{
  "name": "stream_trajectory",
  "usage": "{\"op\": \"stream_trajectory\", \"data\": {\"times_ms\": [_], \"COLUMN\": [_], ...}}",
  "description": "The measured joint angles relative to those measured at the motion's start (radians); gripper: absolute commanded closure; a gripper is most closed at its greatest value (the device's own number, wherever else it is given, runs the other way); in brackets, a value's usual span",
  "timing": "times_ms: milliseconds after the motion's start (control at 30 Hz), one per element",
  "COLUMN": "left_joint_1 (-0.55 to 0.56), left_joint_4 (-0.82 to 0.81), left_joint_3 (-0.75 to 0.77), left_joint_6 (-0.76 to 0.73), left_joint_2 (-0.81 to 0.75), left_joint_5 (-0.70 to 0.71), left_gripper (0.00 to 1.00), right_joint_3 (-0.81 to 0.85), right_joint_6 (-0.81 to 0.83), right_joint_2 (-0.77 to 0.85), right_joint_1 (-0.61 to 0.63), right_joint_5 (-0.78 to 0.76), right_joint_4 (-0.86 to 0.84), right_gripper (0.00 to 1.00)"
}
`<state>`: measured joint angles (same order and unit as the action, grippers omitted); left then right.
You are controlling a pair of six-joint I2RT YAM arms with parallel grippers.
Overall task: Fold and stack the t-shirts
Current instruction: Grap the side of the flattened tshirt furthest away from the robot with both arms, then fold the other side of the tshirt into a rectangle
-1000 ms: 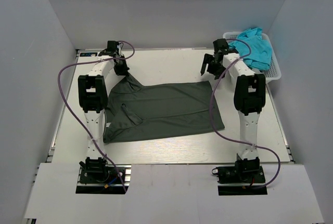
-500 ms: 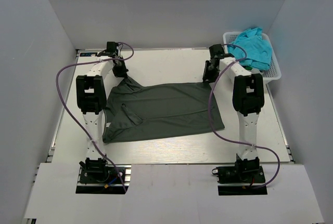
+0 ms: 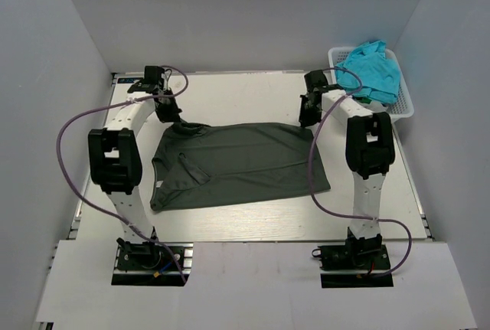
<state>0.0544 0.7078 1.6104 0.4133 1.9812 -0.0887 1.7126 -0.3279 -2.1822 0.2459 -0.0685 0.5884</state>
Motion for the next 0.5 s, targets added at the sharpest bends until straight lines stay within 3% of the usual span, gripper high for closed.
{"op": "stream_trajectory", "data": {"times_ms": [267, 500], "left_joint_1": [0.0, 0.0], "left_joint_4": [-0.013, 0.028], "left_joint_3": [-0.335, -0.555], "left_joint_6": [0.074, 0.13], "left_joint_2": [-0.34, -0.575], "left_joint_5": [-0.001, -0.004], "left_gripper": [1.0, 1.0], "right_joint_3": [-0.21, -0.342], "right_joint_6": [-0.002, -0.008], "right_joint_2": [0.248, 0.362], "right_joint_1": [0.014, 0.014], "right_joint_5": [-0.011, -0.011], "right_joint_4": [-0.066, -0.111], "right_gripper": [1.0, 1.0]}}
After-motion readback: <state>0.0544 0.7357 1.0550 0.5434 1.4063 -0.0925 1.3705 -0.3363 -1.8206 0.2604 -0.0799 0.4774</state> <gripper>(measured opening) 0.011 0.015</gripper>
